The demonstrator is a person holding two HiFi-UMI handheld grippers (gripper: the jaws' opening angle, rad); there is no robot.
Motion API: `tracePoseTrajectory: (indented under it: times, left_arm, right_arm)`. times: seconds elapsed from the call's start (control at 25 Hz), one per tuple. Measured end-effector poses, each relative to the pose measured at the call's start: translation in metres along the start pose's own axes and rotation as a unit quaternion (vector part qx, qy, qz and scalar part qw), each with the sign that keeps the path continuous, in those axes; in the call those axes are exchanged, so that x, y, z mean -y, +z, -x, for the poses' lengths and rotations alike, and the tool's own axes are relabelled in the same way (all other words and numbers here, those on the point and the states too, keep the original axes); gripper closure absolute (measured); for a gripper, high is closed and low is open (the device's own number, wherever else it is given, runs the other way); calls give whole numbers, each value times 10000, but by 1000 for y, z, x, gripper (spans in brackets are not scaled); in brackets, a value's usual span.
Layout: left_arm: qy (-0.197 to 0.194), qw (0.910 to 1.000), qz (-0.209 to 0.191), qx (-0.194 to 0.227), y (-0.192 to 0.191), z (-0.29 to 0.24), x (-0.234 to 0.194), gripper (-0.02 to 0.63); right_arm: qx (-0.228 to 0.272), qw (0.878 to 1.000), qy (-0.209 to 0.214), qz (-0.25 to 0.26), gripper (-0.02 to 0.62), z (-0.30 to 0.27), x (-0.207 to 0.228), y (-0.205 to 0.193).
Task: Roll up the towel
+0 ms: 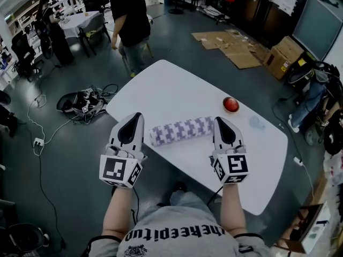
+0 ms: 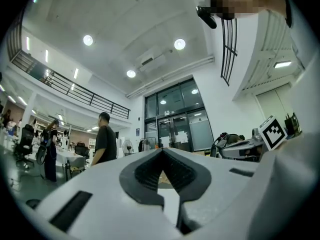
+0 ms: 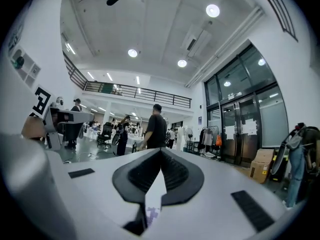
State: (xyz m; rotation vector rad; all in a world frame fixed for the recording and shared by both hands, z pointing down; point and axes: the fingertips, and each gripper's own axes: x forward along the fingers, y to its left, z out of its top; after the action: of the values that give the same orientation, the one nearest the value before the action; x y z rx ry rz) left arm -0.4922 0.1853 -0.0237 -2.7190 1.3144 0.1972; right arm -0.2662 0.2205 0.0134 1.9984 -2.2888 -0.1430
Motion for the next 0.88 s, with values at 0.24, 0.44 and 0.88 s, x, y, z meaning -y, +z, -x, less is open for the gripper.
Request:
tracePoseTrajectory:
  times: [0.24, 0.44, 0.88]
  left_arm:
    - [3, 9995, -103, 288, 31, 137, 78, 600]
    - [49, 9986, -215, 485, 81, 182, 82, 600]
    - [100, 9972, -243, 703, 143, 247, 97, 600]
  right_arm:
    - [393, 9988, -174, 244, 594, 157, -44, 15]
    - [615, 9970, -302, 347, 594, 202, -69, 67]
    - [949, 9934, -475, 437, 594, 274, -97, 127]
